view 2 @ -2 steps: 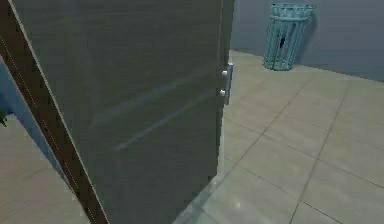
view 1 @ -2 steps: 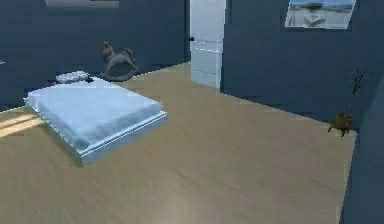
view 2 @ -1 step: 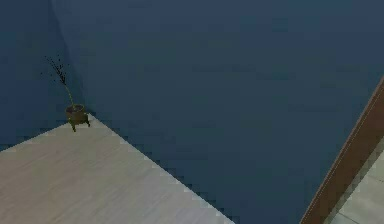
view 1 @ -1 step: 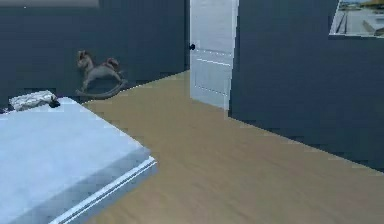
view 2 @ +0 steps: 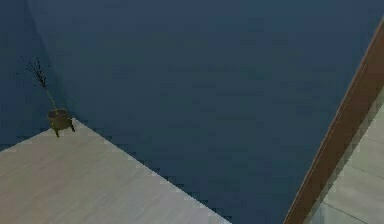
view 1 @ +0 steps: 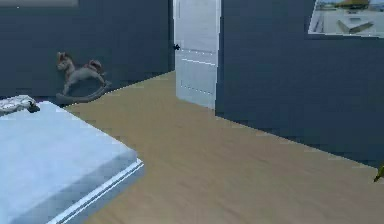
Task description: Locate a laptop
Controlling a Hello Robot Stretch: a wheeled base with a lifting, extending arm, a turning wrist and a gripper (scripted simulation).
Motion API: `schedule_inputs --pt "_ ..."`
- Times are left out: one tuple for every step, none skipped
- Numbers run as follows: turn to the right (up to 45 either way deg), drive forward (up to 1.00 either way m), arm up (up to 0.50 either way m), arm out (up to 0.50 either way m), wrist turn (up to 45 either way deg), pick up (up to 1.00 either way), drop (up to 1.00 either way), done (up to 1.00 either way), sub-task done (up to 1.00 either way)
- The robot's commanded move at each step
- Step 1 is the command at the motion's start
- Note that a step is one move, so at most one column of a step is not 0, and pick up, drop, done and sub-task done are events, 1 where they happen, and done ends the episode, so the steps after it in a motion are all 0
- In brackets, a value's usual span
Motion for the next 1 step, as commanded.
schedule_inputs --pt "0.0 1.0 0.0 0.0 0.0 0.0 0.0 0.0 0.0"
